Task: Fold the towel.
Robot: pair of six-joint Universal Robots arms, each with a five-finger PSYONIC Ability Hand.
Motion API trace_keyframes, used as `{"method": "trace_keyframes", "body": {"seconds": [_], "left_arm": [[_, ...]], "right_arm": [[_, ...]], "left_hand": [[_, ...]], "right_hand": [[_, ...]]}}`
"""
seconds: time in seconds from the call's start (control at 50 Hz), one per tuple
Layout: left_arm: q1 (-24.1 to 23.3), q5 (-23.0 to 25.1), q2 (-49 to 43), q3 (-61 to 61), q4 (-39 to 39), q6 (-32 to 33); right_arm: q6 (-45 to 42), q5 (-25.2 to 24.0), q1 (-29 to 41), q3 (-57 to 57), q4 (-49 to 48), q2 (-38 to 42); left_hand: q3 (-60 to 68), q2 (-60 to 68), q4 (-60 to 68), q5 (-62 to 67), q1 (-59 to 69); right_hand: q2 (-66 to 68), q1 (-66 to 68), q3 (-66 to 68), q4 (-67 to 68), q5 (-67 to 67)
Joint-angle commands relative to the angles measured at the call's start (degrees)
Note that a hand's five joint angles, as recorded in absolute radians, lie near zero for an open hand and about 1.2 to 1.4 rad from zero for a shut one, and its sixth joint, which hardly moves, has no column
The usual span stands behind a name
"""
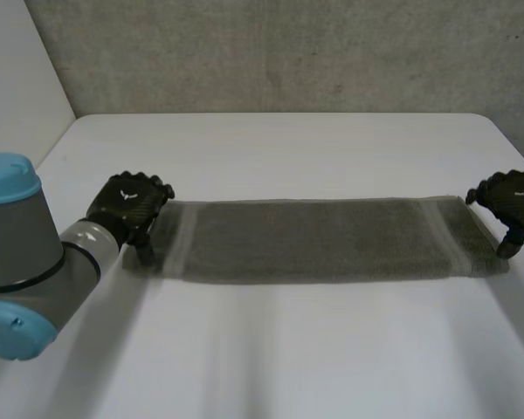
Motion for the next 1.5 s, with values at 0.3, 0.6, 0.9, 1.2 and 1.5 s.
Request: {"method": "trace_keyframes", "body": {"seconds": [0.3,0.6,0.9,1.2,1.5], "left_arm": [[0.99,2.94,0.43,-1.98,-0.09,-5.45],[1.08,2.5,0.61,-1.98,0.0,-5.54],[1.6,2.41,2.28,-2.33,0.0,-5.54],[1.87,2.32,2.28,-2.42,0.0,-5.54],[3.1,2.32,2.19,-2.51,0.09,-5.63]], "right_arm": [[-3.48,-0.9,-0.69,-1.75,-0.32,8.8],[-3.65,-0.02,-1.65,-3.95,-0.5,10.74],[-7.88,2.79,-4.48,-12.03,-0.32,-1.82],[-8.31,9.47,31.27,-14.49,-1.99,-3.25],[-8.66,16.5,57.48,-29.77,-5.51,21.26]], "left_hand": [[-2.52,-1.75,-3.0,-1.2,-3.61],[-2.52,-2.09,-3.0,-1.54,-3.95],[-2.52,-2.09,-3.0,-1.54,-3.95],[-2.52,-2.26,-3.0,-1.71,-4.12],[-2.52,-2.26,-3.0,-1.71,-4.12]], "right_hand": [[12.97,13.13,-0.37,-0.37,12.11],[55.46,55.62,-0.37,-0.37,54.61],[55.46,55.62,-0.37,-0.37,54.61],[55.46,55.62,-0.37,-0.37,54.61],[55.46,55.62,-0.37,-0.37,54.61]]}}
